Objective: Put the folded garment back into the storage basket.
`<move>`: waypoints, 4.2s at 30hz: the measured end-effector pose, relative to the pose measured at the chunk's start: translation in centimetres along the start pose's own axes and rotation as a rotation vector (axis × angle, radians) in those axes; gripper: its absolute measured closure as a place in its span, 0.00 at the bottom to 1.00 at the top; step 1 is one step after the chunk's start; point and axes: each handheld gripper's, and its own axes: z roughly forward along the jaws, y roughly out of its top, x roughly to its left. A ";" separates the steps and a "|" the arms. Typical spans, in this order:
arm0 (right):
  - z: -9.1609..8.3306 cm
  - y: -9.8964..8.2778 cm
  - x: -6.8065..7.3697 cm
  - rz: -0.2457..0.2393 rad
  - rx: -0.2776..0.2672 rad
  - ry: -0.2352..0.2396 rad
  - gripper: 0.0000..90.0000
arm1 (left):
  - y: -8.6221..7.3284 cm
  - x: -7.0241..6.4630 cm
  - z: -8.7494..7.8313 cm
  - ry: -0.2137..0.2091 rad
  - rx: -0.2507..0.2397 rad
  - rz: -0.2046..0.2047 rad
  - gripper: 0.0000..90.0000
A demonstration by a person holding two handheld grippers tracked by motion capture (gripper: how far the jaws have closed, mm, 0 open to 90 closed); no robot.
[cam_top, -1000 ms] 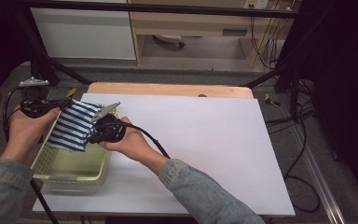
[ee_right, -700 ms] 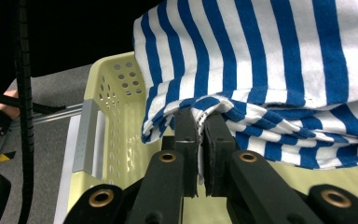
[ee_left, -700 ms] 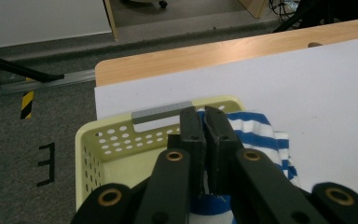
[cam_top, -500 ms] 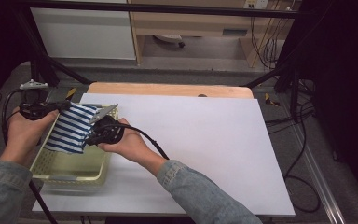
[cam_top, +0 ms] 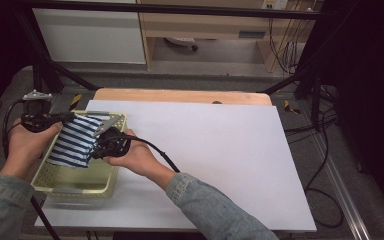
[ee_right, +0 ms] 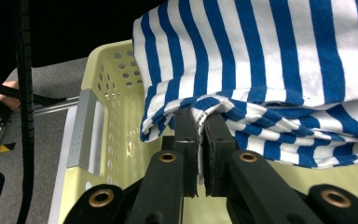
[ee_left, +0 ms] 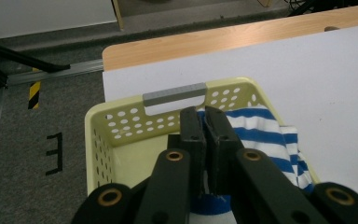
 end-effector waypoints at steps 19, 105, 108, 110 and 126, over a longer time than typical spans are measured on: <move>2.1 0.1 -0.1 0.014 0.044 -0.016 0.96 | -1.5 1.3 1.8 0.049 0.060 -0.005 0.96; -34.8 -16.4 -4.8 0.319 -0.294 -0.647 0.03 | -14.5 -13.0 1.1 -0.203 -0.226 -0.014 0.08; -35.5 -17.1 -4.4 0.313 -0.299 -0.666 0.03 | -14.5 -13.1 1.1 -0.203 -0.226 -0.012 0.08; -35.9 -17.7 -4.1 0.313 -0.298 -0.678 0.03 | -14.5 -13.2 1.1 -0.201 -0.227 -0.008 0.08; -37.7 -22.8 -2.4 0.340 -0.308 -0.733 0.04 | -14.6 -13.8 1.2 -0.212 -0.219 -0.001 0.08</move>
